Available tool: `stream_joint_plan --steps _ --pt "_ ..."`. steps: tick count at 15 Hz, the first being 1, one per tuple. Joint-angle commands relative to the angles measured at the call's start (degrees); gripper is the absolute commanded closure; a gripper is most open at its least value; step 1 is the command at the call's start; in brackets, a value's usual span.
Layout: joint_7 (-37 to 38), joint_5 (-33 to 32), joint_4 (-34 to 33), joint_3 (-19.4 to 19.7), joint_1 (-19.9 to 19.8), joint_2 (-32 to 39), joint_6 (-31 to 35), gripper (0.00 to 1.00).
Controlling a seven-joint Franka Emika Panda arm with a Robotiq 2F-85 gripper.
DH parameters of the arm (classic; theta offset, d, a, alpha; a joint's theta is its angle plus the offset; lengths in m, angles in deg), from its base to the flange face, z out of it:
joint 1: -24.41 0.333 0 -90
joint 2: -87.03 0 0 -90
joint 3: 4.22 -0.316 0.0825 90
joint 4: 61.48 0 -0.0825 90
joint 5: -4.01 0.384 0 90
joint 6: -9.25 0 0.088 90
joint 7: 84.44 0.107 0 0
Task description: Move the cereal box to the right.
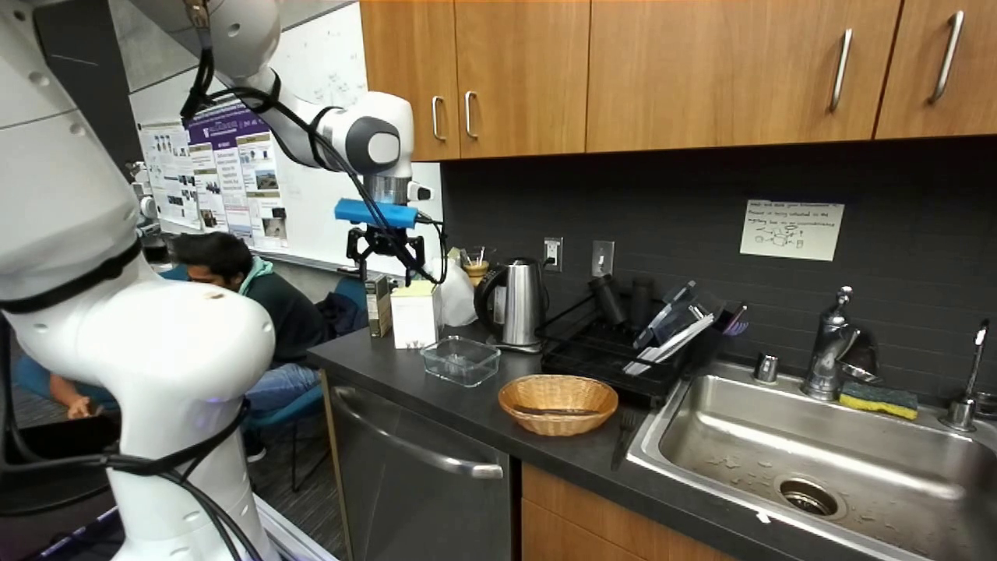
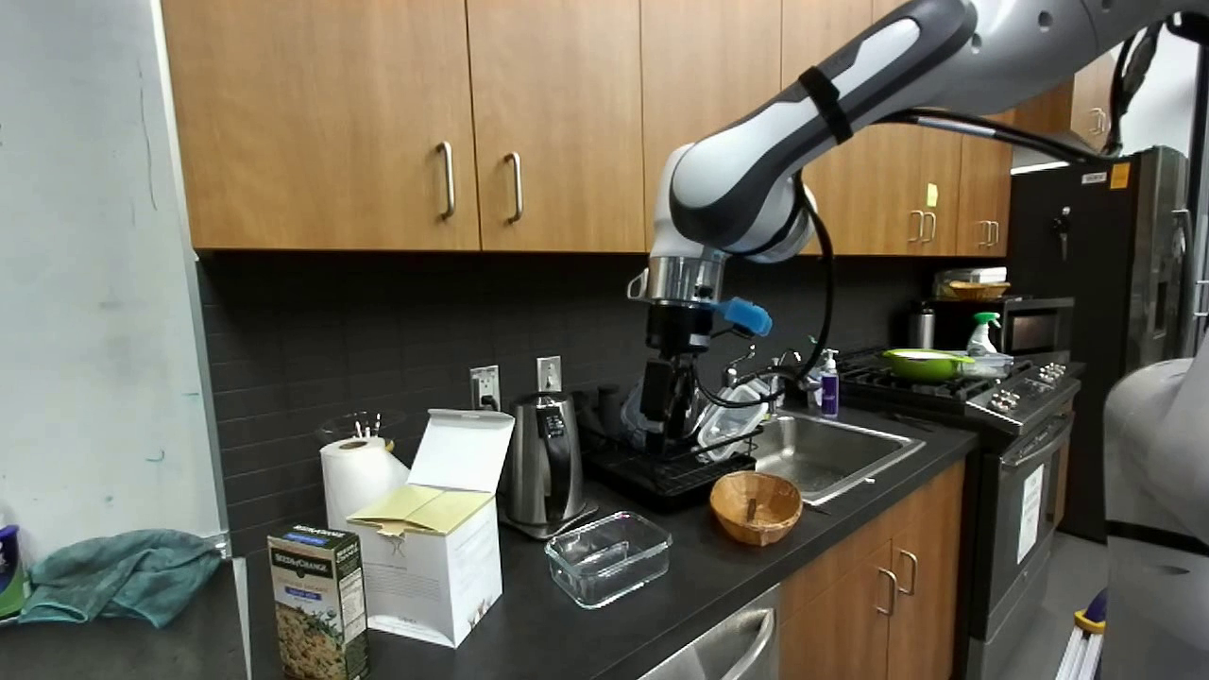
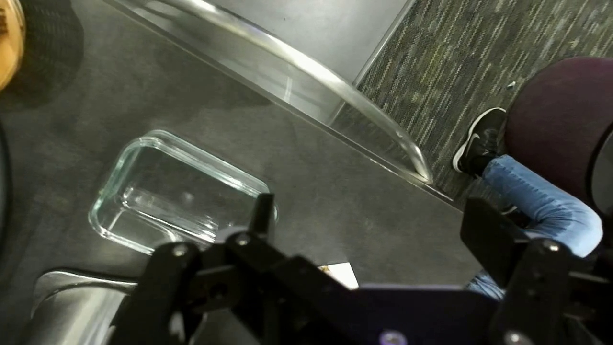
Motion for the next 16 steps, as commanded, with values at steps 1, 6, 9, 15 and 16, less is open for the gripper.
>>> stream_joint_plan --steps 1,6,9,15,16 --pt "-2.06 1.80 -4.42 -1.74 0.77 3.48 -0.40 0.00" --pt "-2.01 1.77 -8.28 -3.75 0.84 5.95 -0.94 0.00" --pt "-0.52 1.17 -10.61 -4.82 0.55 7.17 -1.54 0.00" --pt "-0.33 1.01 -15.33 -6.66 0.82 9.20 -3.63 0.00" --pt "-0.28 0.93 -15.99 -7.05 0.87 9.48 -4.04 0.00"
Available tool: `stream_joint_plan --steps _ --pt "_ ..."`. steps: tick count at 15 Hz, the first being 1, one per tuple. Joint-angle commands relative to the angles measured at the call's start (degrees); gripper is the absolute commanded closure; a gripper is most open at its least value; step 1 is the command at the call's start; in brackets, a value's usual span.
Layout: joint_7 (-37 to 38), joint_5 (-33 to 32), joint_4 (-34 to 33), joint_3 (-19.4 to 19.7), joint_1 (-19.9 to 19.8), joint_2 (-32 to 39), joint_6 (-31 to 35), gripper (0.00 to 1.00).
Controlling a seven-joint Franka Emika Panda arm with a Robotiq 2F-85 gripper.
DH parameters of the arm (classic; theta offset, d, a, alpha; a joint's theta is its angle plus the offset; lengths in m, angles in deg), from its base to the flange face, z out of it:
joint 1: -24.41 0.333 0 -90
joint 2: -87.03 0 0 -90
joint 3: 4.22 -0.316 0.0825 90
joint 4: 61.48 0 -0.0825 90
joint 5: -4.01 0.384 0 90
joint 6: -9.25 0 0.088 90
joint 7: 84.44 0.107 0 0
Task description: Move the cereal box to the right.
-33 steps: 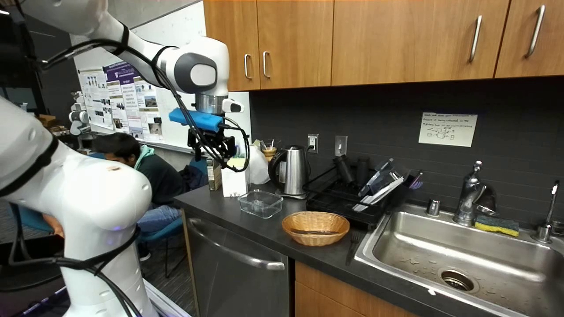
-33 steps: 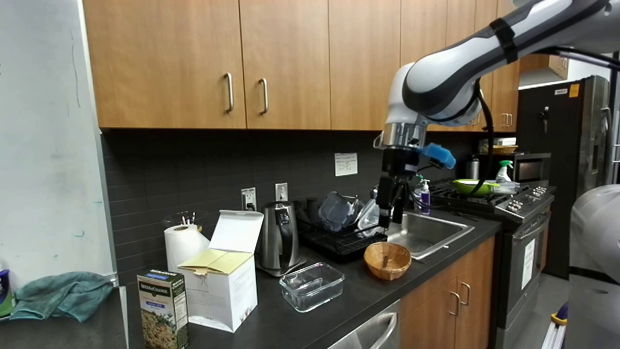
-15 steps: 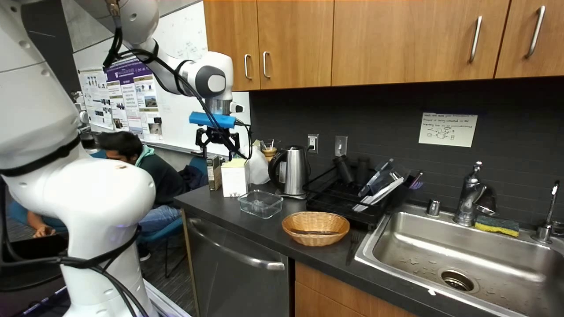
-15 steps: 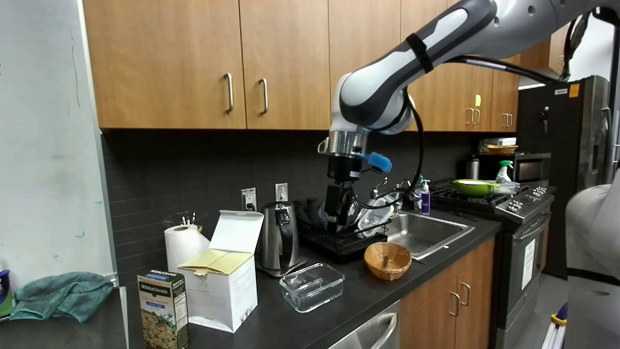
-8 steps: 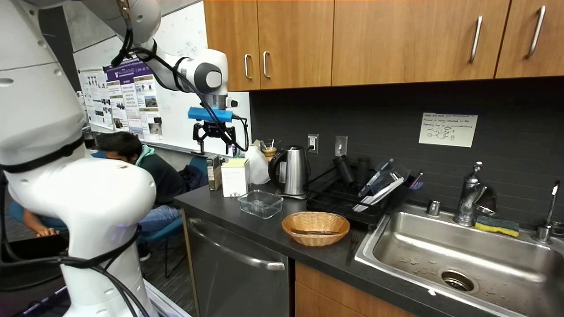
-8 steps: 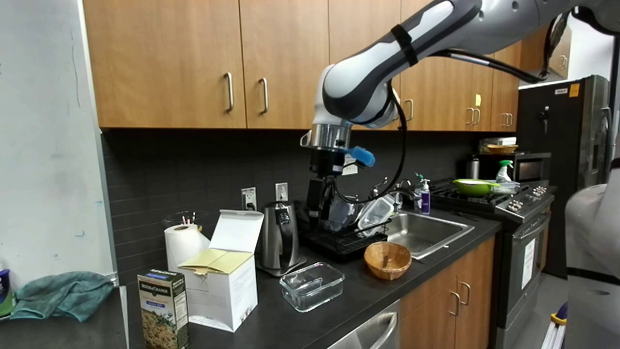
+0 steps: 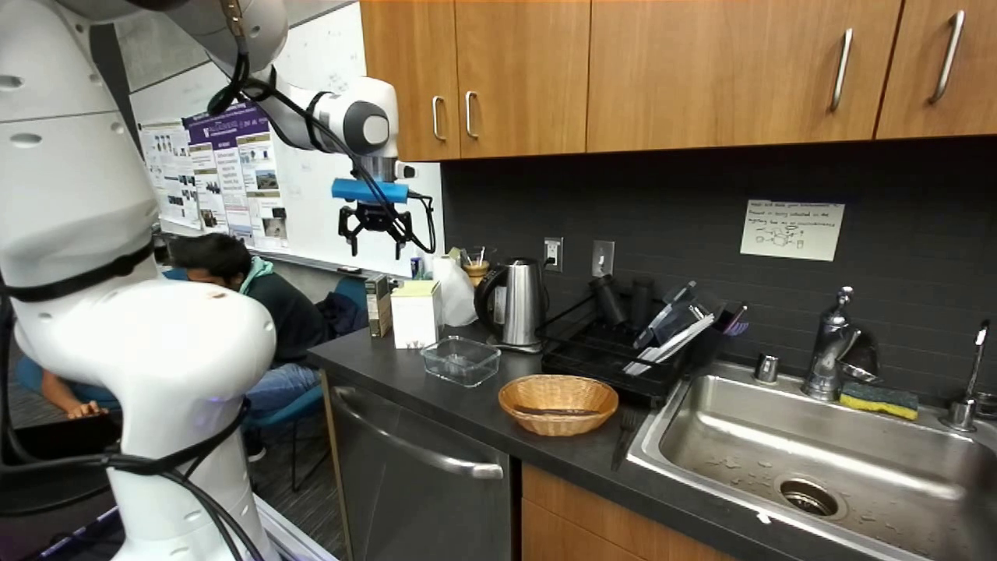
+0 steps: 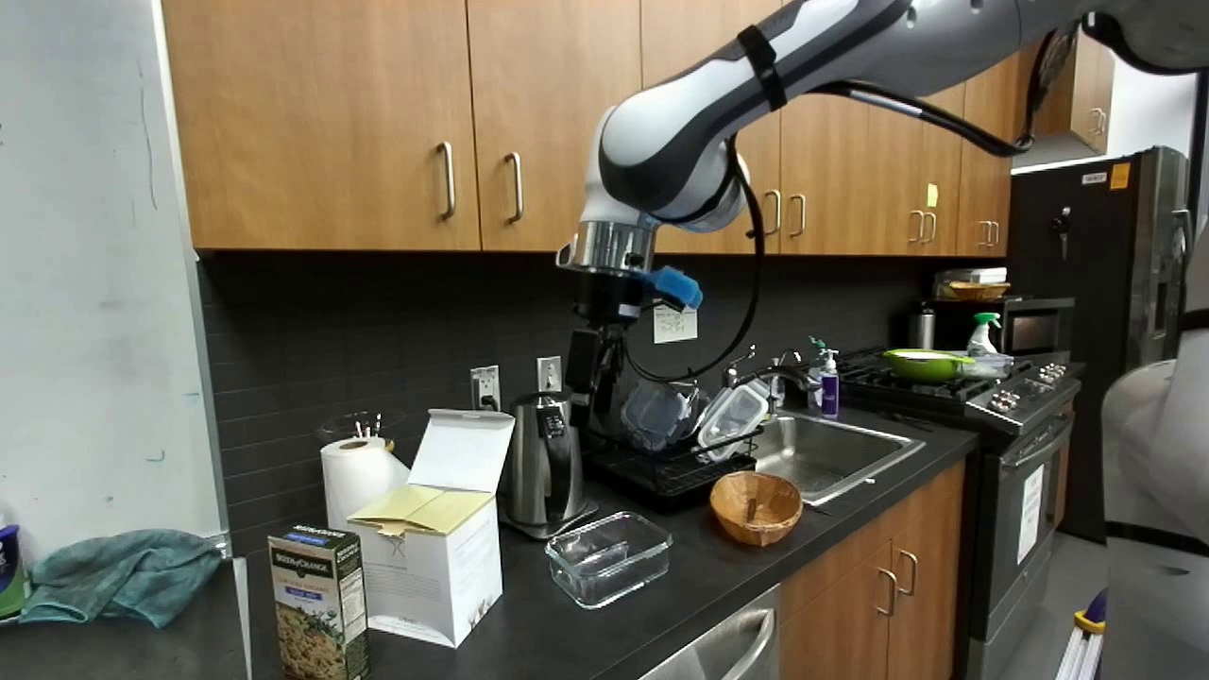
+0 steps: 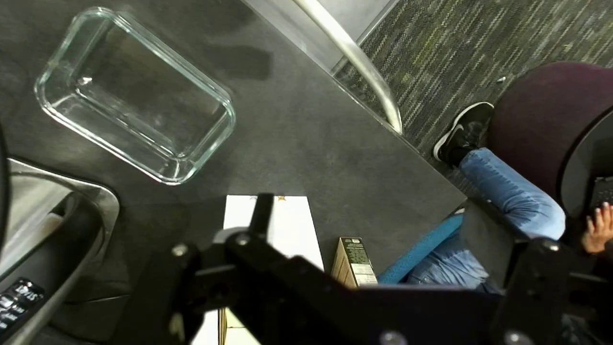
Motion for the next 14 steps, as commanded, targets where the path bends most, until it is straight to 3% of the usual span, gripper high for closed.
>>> stream_joint_plan --steps 1,14 --pt "0.13 0.50 -3.80 -1.52 0.11 1.94 -2.36 0.00" --pt "0.03 0.03 -3.92 -3.06 -0.16 1.43 -3.18 0.00"
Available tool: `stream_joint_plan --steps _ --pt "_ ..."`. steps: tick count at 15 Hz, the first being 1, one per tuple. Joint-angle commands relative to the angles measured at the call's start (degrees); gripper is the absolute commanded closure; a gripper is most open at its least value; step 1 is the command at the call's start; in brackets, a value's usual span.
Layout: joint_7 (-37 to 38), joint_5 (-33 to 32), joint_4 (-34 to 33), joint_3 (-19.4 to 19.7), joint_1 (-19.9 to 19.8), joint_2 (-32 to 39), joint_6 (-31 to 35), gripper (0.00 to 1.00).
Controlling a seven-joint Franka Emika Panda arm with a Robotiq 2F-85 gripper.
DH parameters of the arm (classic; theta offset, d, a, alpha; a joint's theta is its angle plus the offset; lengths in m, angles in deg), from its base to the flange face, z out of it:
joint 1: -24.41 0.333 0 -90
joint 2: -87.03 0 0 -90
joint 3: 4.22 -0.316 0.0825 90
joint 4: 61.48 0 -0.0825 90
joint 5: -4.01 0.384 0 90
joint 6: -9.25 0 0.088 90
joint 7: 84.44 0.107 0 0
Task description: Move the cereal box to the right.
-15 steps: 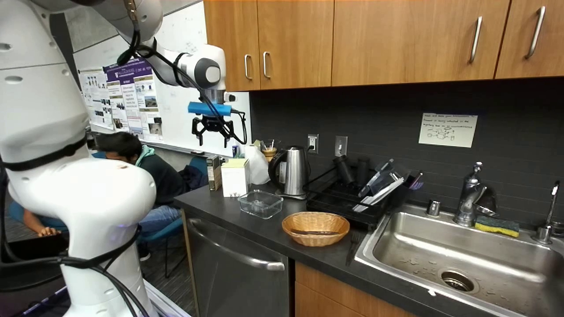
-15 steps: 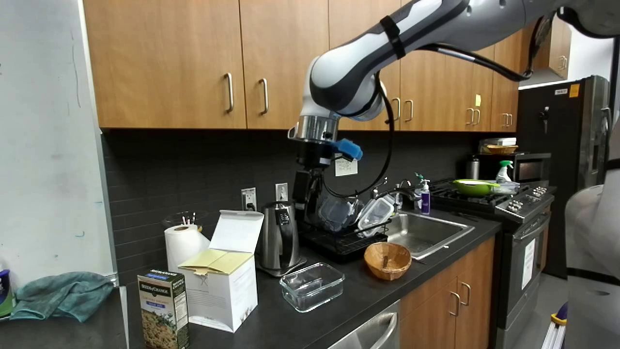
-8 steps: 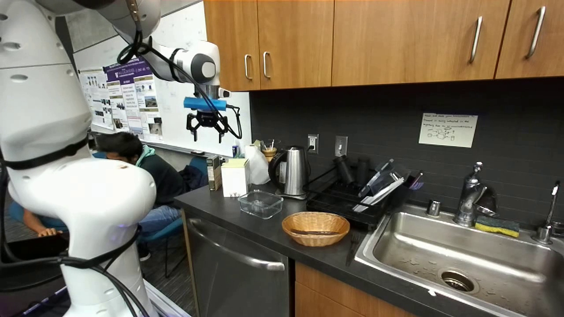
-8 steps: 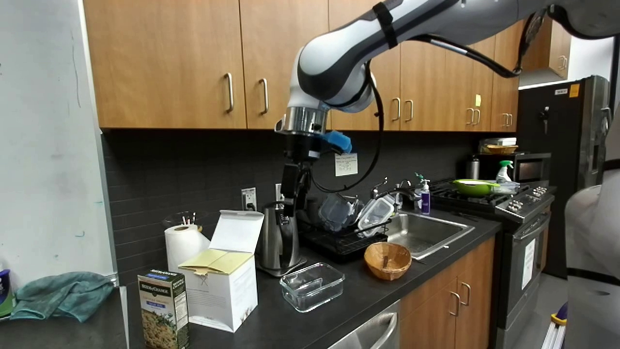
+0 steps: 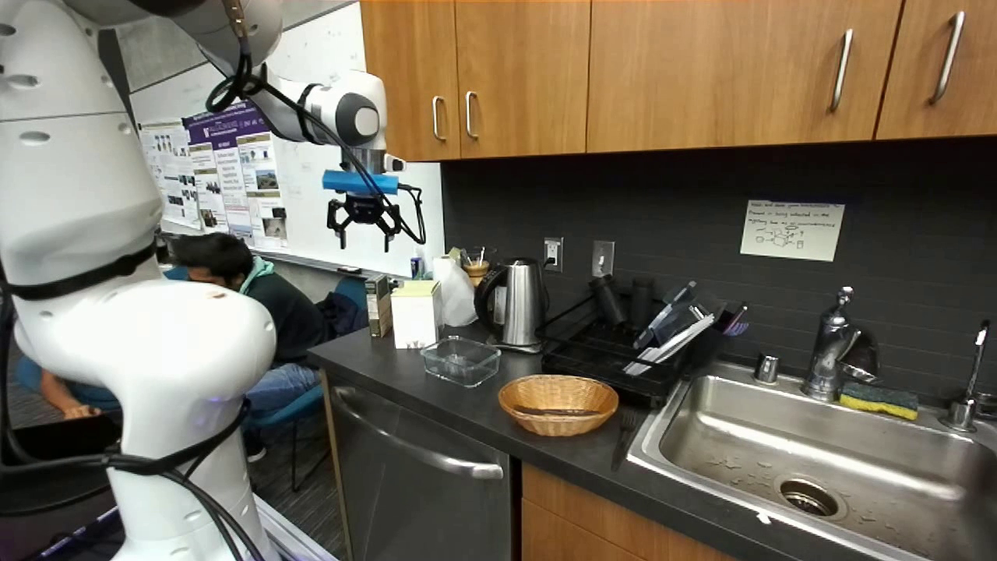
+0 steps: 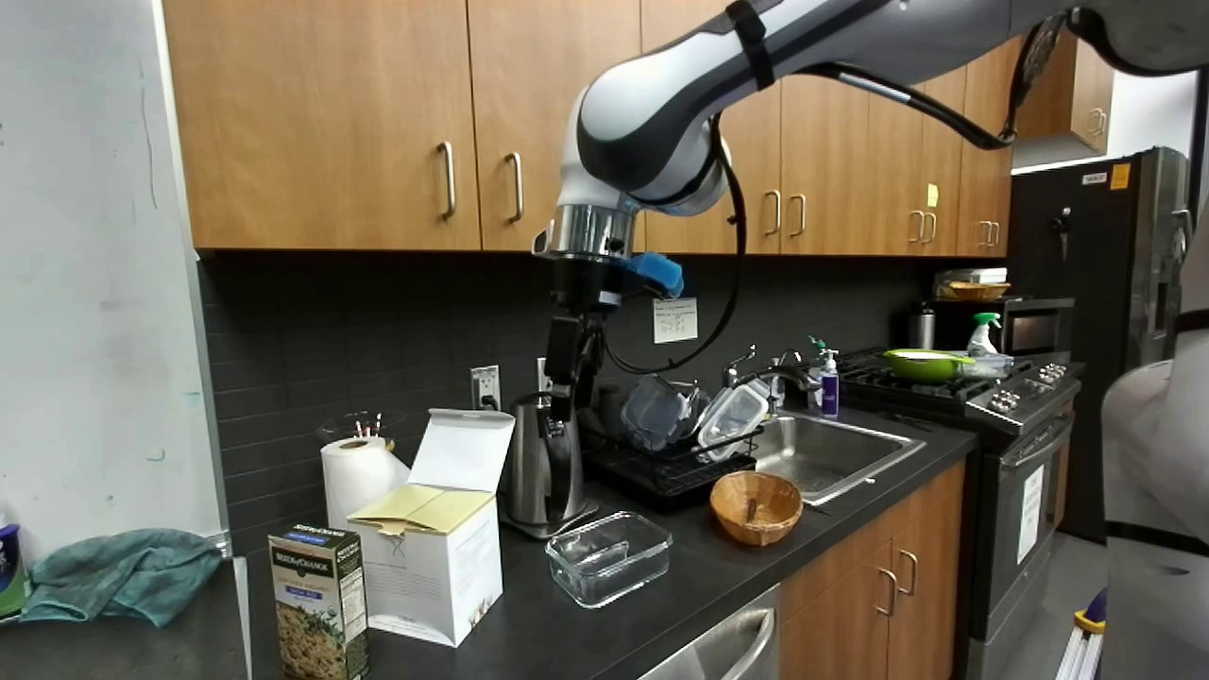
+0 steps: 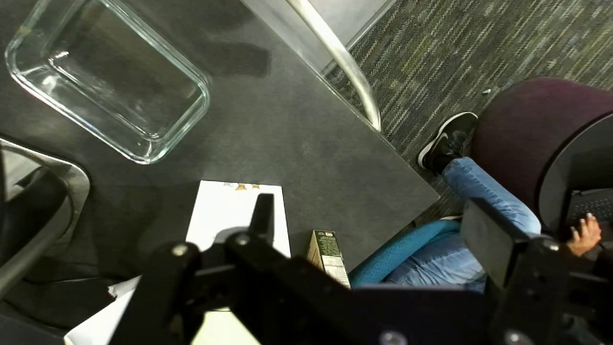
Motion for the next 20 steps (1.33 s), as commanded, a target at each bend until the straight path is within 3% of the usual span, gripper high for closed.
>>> stream_joint_plan --steps 1,13,20 --pt "0.02 0.03 -0.16 -0.27 -0.27 0.03 -0.19 0.00" --pt "0.02 0.03 -0.16 -0.27 -0.27 0.05 -0.22 0.00" --pt "-1.87 -2.57 -3.61 -0.35 -0.83 5.23 0.53 0.00"
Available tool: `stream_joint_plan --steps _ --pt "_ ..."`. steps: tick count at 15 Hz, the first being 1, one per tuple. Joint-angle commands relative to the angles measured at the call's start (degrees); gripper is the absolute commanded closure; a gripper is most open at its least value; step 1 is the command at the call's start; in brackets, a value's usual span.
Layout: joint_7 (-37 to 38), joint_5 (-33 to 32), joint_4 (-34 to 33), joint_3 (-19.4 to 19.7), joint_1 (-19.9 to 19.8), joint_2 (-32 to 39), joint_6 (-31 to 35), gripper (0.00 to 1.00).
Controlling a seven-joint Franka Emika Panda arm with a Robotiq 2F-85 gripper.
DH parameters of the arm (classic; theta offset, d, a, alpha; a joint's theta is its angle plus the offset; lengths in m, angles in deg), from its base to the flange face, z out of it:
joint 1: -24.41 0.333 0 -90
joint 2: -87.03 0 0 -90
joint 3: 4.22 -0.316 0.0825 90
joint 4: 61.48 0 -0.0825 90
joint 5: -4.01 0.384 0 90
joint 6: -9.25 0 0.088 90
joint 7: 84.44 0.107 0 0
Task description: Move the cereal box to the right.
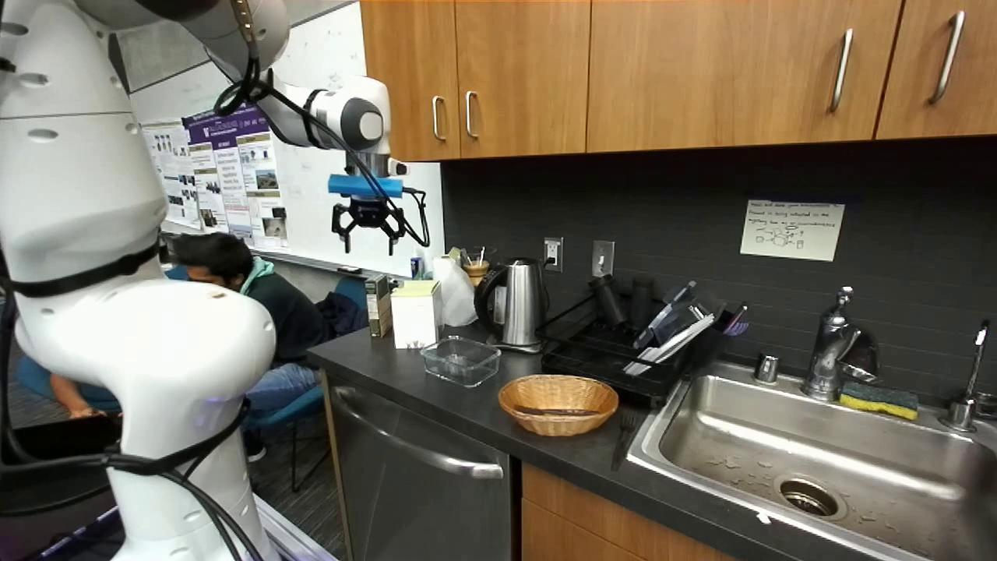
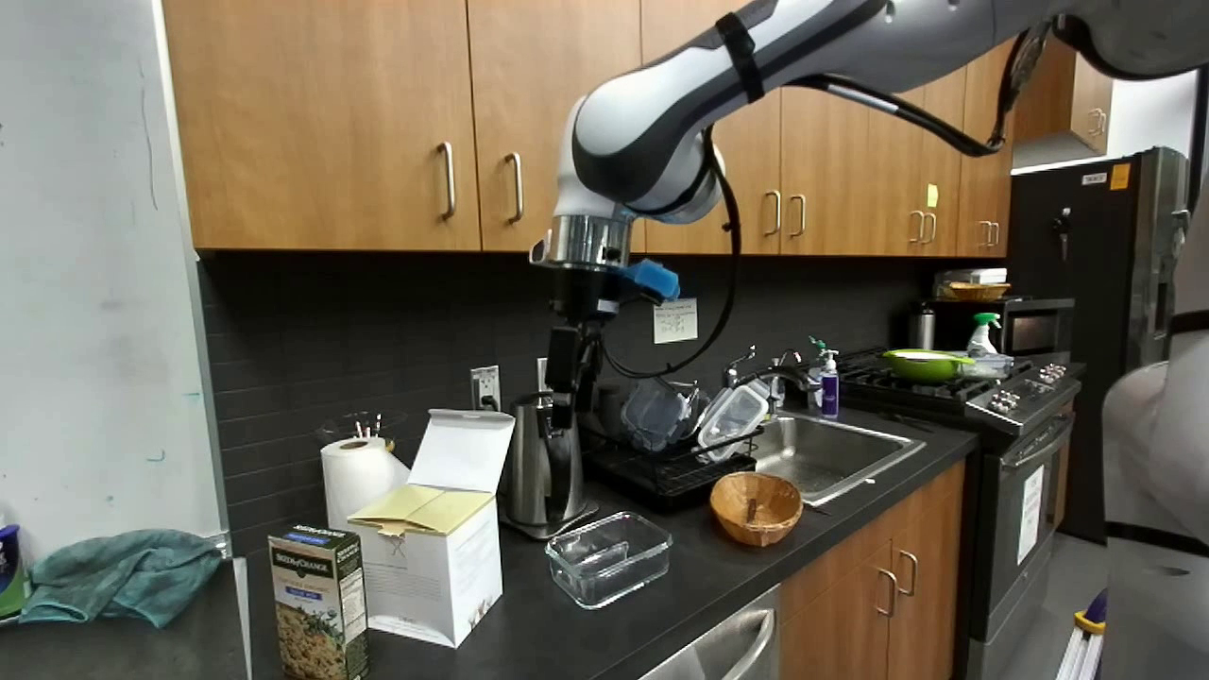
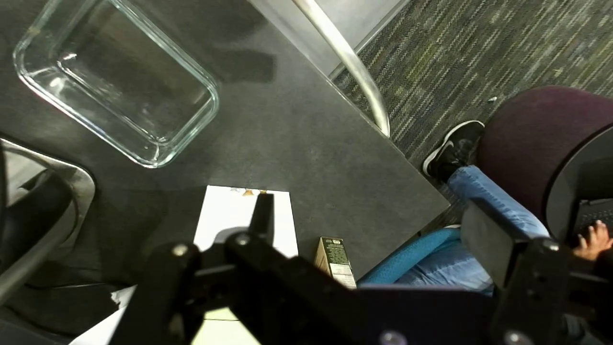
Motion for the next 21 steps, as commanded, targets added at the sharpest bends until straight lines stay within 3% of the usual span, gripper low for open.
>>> stream_joint_plan --steps 1,11,21 --pt "-1.71 -1.91 -3.41 -0.53 -0.44 4.45 0.75 0.00" --pt "-4.73 -4.00 -8.70 -2.70 -0.45 14.07 4.57 0.00" --pt "-3.17 -7.26 -15.84 -5.72 0.21 21.69 8.29 0.00"
